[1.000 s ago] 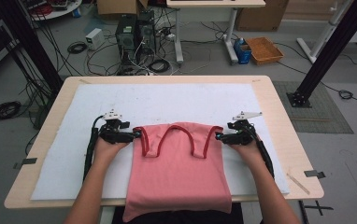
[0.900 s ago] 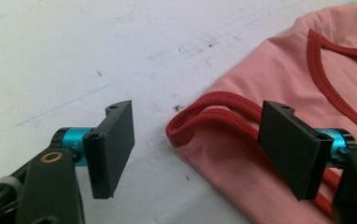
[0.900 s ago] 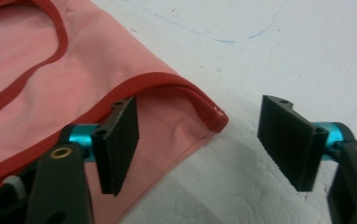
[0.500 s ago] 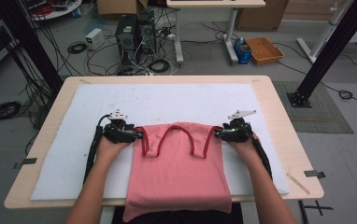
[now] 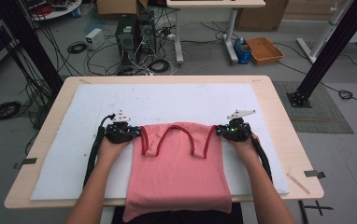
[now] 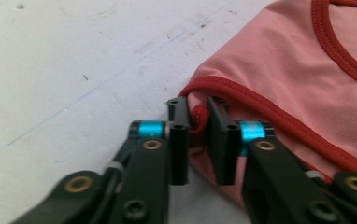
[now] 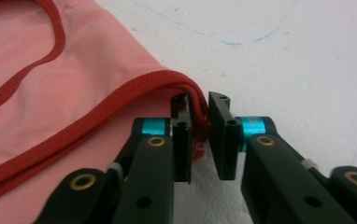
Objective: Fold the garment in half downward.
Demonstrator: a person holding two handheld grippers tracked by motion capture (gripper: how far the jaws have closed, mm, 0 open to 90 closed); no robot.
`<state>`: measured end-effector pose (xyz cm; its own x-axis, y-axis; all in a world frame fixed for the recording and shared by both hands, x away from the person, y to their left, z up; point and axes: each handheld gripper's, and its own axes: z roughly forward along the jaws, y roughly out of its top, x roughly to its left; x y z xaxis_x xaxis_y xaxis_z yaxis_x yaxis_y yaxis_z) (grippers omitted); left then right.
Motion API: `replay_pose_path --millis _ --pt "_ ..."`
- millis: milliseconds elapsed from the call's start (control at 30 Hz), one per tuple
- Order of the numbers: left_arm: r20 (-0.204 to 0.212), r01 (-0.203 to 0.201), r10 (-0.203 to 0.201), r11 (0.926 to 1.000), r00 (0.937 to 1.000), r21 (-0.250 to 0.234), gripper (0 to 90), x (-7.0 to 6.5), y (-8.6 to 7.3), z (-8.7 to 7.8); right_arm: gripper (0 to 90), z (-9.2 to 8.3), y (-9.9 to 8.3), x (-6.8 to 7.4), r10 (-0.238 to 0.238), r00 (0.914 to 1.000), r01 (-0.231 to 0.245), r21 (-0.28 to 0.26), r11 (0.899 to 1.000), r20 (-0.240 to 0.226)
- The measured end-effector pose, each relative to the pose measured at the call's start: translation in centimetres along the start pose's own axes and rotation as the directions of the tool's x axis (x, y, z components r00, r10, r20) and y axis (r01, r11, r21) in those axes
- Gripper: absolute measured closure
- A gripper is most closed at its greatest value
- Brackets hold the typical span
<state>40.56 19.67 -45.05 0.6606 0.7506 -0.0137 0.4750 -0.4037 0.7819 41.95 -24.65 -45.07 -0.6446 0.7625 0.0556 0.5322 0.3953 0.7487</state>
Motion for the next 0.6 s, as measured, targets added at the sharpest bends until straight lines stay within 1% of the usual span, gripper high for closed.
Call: replay_pose_path --millis 67,100,133,200,267,367,433,467,500,533,600 --pt "-0.01 -0.004 0.004 1.0 0.9999 -0.007 83.0 0.1 0.0 -0.1 82.7 0.0 0.0 -0.1 -0.003 1.0 0.003 0.004 1.0 -0.004" --pt "-0.023 -0.005 0.004 0.9998 0.9997 -0.018 83.2 0.2 0.0 -0.2 82.9 -0.1 0.1 -0.1 -0.009 1.0 0.009 0.004 1.0 -0.001" --pt "-0.025 0.0 -0.001 0.9996 0.9997 -0.029 83.4 0.4 0.0 -0.3 83.1 -0.2 0.1 -0.1 -0.009 0.9999 0.009 0.003 1.0 0.007" --pt "-0.02 0.024 -0.025 0.9982 0.9995 -0.055 83.5 0.7 0.0 -0.6 83.3 -0.4 0.2 -0.3 -0.012 0.9998 0.012 -0.008 1.0 0.016" --pt "-0.015 0.029 -0.03 0.9977 0.9994 -0.061 83.6 0.9 0.2 -0.7 83.3 -0.6 0.5 -0.5 -0.013 0.9997 0.013 -0.013 1.0 0.022" --pt "-0.016 0.03 -0.032 0.9971 0.9994 -0.07 83.6 1.1 0.6 -0.6 83.4 -0.8 1.3 -0.5 -0.021 0.9993 0.022 -0.019 1.0 0.03" --pt "-0.013 0.041 -0.043 0.9963 0.999 -0.075 83.6 1.4 0.9 -0.7 83.4 -0.8 2.0 -0.5 -0.034 0.9986 0.035 -0.026 0.999 0.04" --pt "-0.019 0.038 -0.04 0.9957 0.999 -0.085 83.6 1.5 1.1 -0.7 83.5 -0.8 2.4 -0.5 -0.038 0.9982 0.039 -0.023 0.999 0.047" --pt "-0.017 0.057 -0.059 0.9933 0.9981 -0.101 83.6 1.6 1.2 -0.7 83.5 -0.7 2.8 -0.6 -0.045 0.9977 0.046 -0.022 0.999 0.05" --pt "-0.009 0.068 -0.069 0.9931 0.9976 -0.095 83.6 2.0 1.4 -0.6 83.5 -0.7 3.0 -0.6 -0.044 0.9975 0.045 -0.02 0.999 0.056" --pt "-0.018 0.062 -0.064 0.9942 0.9978 -0.088 83.6 2.3 1.8 -0.5 83.5 -0.6 3.6 -0.7 -0.042 0.9972 0.044 -0.027 0.999 0.063"
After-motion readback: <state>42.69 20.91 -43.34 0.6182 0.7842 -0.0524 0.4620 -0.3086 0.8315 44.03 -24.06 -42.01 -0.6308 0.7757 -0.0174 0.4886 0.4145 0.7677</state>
